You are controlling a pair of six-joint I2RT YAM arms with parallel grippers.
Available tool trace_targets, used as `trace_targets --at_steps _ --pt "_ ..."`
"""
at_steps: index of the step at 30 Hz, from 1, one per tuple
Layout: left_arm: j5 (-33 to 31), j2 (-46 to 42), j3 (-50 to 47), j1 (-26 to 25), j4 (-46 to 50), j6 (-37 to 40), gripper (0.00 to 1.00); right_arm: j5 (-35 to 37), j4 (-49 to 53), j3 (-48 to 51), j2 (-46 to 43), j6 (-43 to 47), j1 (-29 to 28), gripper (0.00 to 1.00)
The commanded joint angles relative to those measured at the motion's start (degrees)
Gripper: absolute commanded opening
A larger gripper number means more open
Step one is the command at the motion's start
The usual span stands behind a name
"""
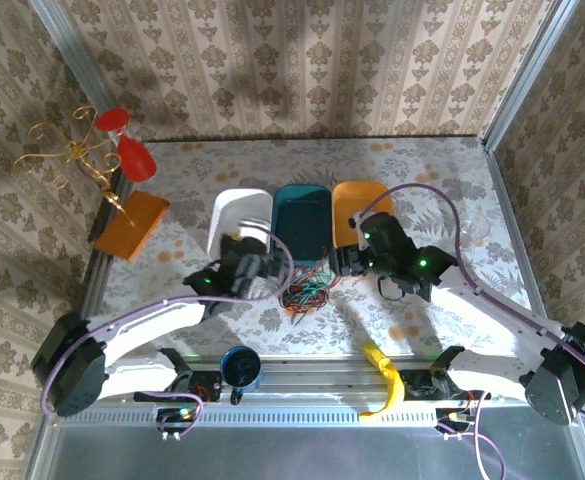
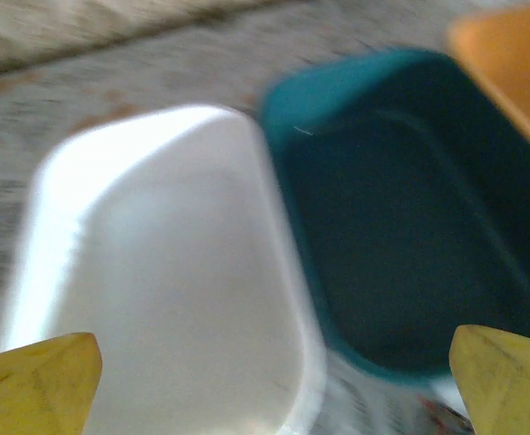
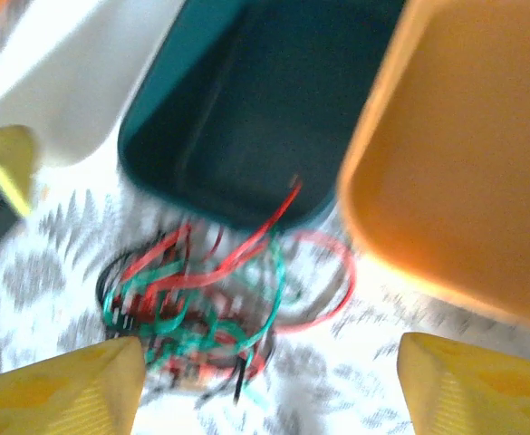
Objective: Untangle the cables
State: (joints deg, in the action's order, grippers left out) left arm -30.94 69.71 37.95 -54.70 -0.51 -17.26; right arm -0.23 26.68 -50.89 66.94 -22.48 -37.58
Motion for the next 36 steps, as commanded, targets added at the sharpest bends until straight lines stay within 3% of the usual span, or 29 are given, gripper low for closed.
trace_targets --at_steps 1,7,15,20,31,36 --pt "-4.46 4.84 3.91 -6.29 5.37 -6.45 1.00 -9.05 8.63 -0.51 5.34 -1.16 -0.34 0.70" --pt "-4.81 6.53 3.33 -7.04 7.32 -15.66 1.00 -10.08 7.80 -3.54 15.52 -3.96 -0.39 0.55" --pt "3.02 -6.47 -8.16 -1.59 -0.35 -19.64 1.00 -9.34 4.78 -6.39 20.75 -6.03 -0.38 0.49" --pt "7.03 -10.46 -9.52 -1.64 1.39 -17.87 1.00 -9.26 2.60 -7.46 23.49 -7.55 -0.39 0.46" --pt "9.04 -0.54 -4.25 -6.23 3.96 -14.34 1.00 -9.09 -1.51 -8.13 27.19 -10.43 -0.38 0.36" --pt "8.39 3.77 -2.89 -6.66 3.05 -14.82 1.00 -8.75 -1.13 -8.15 27.04 -10.31 -0.34 0.16"
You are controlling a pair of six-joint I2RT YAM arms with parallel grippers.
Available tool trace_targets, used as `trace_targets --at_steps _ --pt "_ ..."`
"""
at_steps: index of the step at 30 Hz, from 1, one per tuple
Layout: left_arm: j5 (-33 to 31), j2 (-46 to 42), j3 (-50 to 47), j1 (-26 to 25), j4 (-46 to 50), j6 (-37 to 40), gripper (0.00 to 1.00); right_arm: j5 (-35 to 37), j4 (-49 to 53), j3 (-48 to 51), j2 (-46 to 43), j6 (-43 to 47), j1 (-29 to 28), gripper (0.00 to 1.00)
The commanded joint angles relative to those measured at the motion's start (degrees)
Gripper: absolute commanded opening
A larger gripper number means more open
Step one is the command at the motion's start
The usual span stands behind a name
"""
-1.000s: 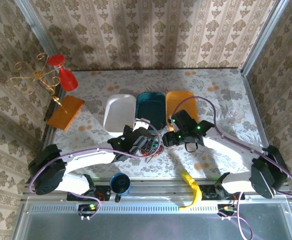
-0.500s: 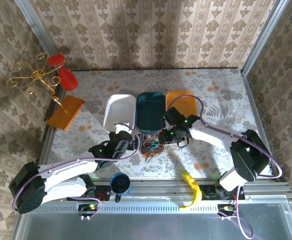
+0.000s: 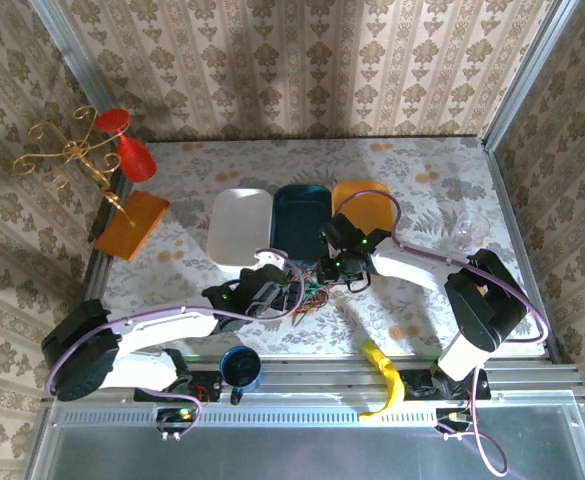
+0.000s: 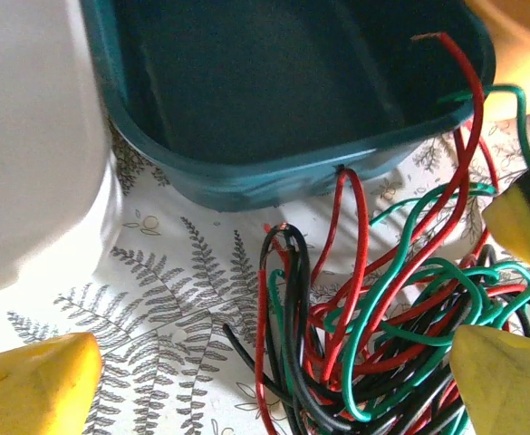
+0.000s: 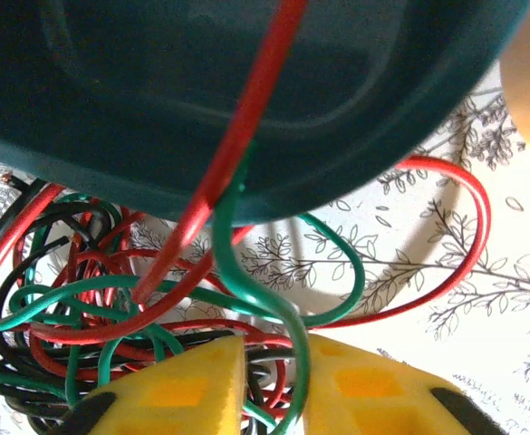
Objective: Untangle the cables
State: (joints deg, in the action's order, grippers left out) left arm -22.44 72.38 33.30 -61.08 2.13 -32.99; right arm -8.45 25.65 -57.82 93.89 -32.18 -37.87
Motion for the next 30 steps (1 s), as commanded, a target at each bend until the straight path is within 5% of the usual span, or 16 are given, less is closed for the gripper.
trace_targets --at_steps 1,3,15,30 --pt "-0.19 1.31 1.77 -0.25 0.10 1.10 1.00 -0.52 0.01 -1.20 -0.20 -0.44 -0.10 0.10" --pt "0.58 1.56 1.05 0.17 -1.60 1.53 0.98 -0.51 0.76 -0.98 -1.21 -0.18 -0.10 0.00" --pt "5.59 3.69 -2.53 1.54 -4.28 3.22 0.79 1.31 1.17 2.18 -15.95 -0.72 -0.10 0.00" --pt "16.27 4.39 -2.35 1.75 -10.79 8.57 0.78 5.28 -2.39 4.08 -22.60 -4.13 -0.10 0.00"
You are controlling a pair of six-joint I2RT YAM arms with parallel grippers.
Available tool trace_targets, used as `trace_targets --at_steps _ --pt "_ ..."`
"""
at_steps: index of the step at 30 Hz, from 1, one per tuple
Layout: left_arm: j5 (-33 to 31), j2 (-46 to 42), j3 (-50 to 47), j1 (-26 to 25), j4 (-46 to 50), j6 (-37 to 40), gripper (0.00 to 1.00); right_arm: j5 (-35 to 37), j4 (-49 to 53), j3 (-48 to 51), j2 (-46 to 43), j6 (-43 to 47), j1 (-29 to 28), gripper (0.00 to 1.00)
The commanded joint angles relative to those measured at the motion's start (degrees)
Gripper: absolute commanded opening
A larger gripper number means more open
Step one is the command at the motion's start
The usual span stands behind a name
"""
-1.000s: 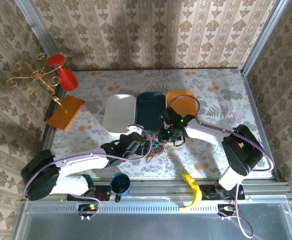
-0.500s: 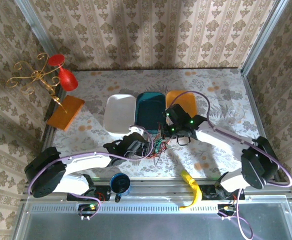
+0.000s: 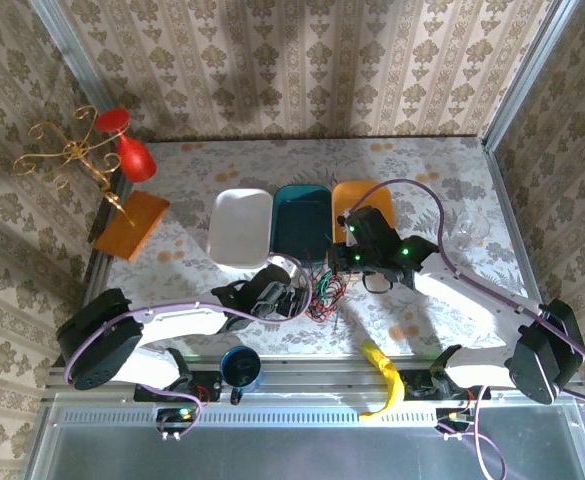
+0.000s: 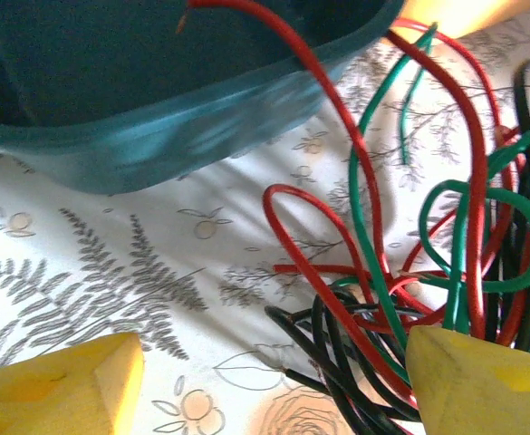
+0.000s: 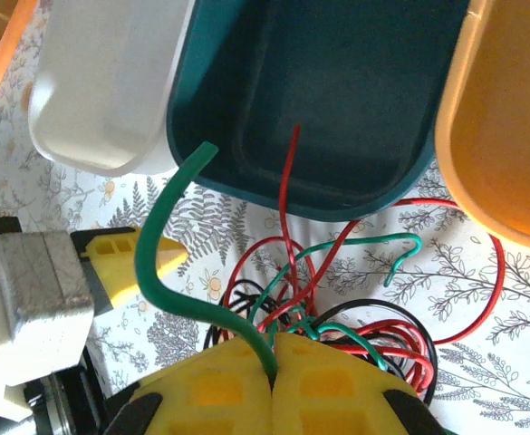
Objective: Untangle the cables
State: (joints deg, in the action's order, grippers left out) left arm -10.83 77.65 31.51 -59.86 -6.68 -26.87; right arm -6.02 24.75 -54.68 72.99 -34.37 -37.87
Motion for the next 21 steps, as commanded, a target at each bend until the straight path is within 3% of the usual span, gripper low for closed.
trace_targets --at_steps 1,10,16,19,21 --pt "6.08 -1.21 -0.66 0.49 -2.22 2.97 0.79 3.35 -1.53 1.32 -1.71 -2.32 -0.01 0.00" --pt "13.47 -2.48 2.83 -1.01 3.48 8.71 0.93 4.03 -1.94 2.90 1.49 -5.63 0.92 0.00" --pt "14.02 4.99 8.63 -3.78 6.01 12.08 0.97 0.78 -4.47 4.34 2.55 -9.16 2.68 0.00" --pt "12.65 9.26 10.35 -4.28 4.66 12.07 0.97 -0.45 -5.20 5.05 1.94 -10.70 3.79 0.00" --pt "11.79 11.36 10.75 -4.22 3.60 11.87 0.89 -1.07 -5.57 5.66 0.98 -11.94 4.84 0.00"
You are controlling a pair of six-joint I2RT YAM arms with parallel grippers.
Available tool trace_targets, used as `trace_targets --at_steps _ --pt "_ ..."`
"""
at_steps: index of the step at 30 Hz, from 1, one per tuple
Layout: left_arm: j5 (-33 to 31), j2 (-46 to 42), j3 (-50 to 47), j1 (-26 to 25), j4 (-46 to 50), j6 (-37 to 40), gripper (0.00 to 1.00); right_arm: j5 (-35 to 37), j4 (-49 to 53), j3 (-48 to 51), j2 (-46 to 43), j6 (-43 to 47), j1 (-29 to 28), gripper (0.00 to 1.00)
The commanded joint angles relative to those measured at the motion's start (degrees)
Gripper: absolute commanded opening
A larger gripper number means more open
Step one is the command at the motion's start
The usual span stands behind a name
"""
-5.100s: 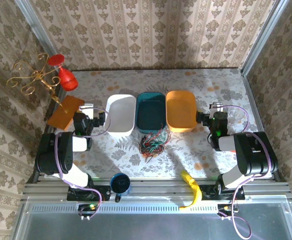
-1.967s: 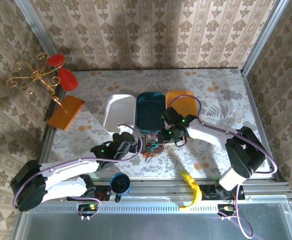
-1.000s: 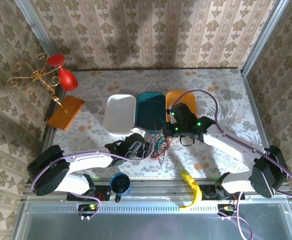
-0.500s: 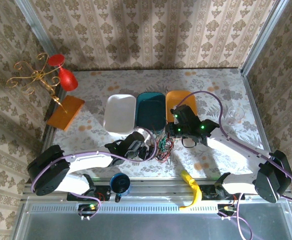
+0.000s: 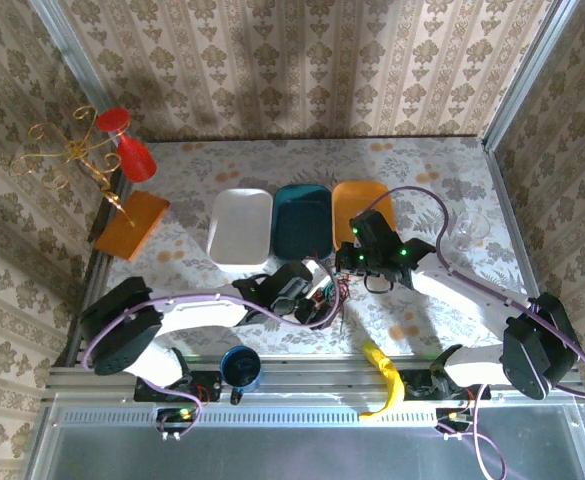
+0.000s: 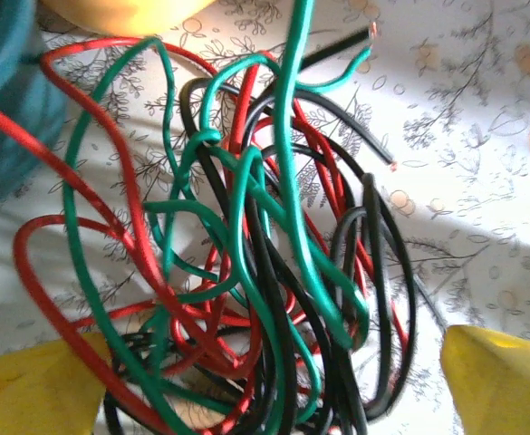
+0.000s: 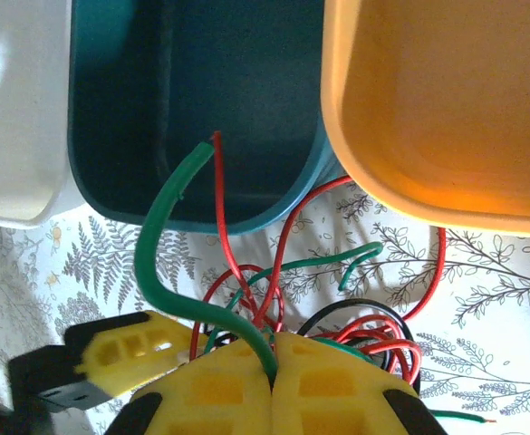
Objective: Untangle the cables
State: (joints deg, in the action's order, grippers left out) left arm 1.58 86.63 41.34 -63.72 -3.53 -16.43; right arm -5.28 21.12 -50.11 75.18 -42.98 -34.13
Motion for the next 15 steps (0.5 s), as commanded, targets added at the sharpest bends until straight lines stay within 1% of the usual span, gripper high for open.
trace_targets --at_steps 1,2,3,6,8,9,11,12,15 --pt "-1.04 3.22 0.95 -0.39 0.05 1.23 0.83 -1.98 -2.03 1.52 -1.95 -4.14 1.70 0.00" --pt "-1.22 3.72 0.86 -0.39 -0.43 1.14 0.77 -2.31 -2.19 1.95 -2.63 -4.90 2.38 0.00" --pt "-1.23 4.05 0.52 -0.35 -1.10 1.00 0.68 -2.66 -2.44 2.56 -3.61 -5.81 3.22 0.00" --pt "-1.66 3.92 -1.09 -0.24 -2.55 0.24 0.37 -3.16 -2.75 4.47 -6.67 -9.37 6.42 0.00" --pt "-1.93 3.35 -2.49 0.05 -3.23 -0.51 0.19 -2.98 -2.67 6.04 -9.06 -12.17 8.86 0.00" --pt "-2.05 2.86 -3.32 0.25 -3.62 -0.99 0.12 -3.15 -2.99 7.08 -10.39 -13.50 10.49 0.00" --pt "-2.27 1.73 -4.92 0.61 -4.28 -1.74 0.02 -3.25 -3.82 9.19 -13.08 -16.04 13.03 0.00" --pt "-2.52 0.98 -5.74 0.94 -4.47 -2.14 0.00 -3.25 -4.29 10.45 -14.53 -17.28 14.27 0.00" --pt "-3.77 -1.29 -7.92 1.73 -4.54 -3.14 0.00 -3.04 -5.76 13.50 -18.91 -19.88 17.27 0.00"
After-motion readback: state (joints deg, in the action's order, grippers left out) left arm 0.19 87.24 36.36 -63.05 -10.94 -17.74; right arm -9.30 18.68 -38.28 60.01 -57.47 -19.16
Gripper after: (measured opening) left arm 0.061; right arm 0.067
